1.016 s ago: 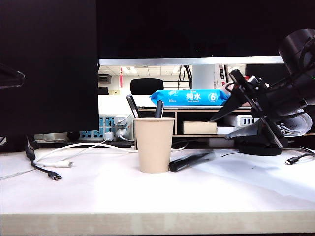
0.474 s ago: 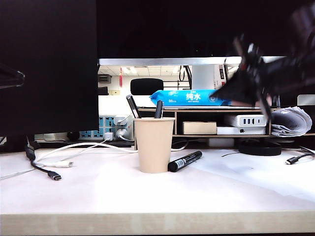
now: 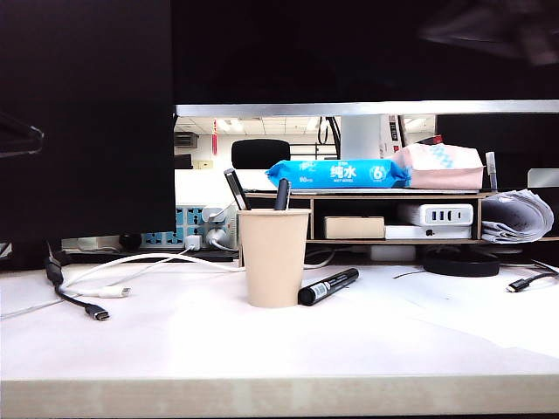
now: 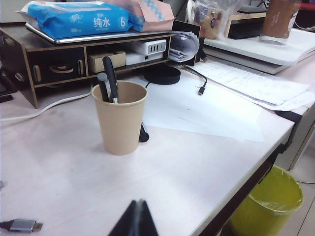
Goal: Pick up the marker from the paper cup and put it on the table.
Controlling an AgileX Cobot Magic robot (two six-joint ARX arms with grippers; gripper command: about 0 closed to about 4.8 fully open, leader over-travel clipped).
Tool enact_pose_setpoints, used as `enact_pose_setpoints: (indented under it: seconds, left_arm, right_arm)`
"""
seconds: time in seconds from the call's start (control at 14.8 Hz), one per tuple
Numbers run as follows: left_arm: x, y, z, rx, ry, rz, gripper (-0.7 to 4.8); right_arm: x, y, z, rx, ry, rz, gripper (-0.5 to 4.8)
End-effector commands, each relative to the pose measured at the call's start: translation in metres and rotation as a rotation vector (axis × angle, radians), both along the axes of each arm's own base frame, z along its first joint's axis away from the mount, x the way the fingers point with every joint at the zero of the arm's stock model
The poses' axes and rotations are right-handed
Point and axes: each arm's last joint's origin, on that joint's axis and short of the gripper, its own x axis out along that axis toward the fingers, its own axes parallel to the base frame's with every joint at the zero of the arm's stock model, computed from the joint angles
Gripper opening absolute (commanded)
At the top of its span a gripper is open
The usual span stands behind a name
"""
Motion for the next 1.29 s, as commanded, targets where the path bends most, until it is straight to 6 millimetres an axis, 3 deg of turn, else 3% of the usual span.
enact_pose_setpoints:
  seconds: [0.07,0.27,0.47,0.81,1.29]
  left_arm:
    - [0.001,0.001,0.001,-0.001,-0.007,0.01,-0.06]
    - [0.01,0.012,0.001,-0.001,-0.007,0.16,-0.06]
    - [0.021,0.034,0.001,0.0,-0.007,0.414,-0.06]
    - [0.026,0.057,0.001,0.001,-0.007,0.652,-0.06]
    - [0.026,0.058,0.001,0.001,-0.007,0.67,-0.06]
  right_arm:
    - [-0.042,-0.012,-0.022,0.009,-0.093,-0.318,-0.06]
    - [-0.069,-0.018,-0.04,0.04,-0.16,-0.43,-0.06]
    - [-0.071,-0.018,-0.047,0.034,-0.119,-0.425,-0.06]
    - [-0.07,-0.019,-0.048,0.019,-0.122,-0.45,-0.06]
    - [-0.053,-0.017,-0.067,-0.147,-0.072,-0.451,-0.06]
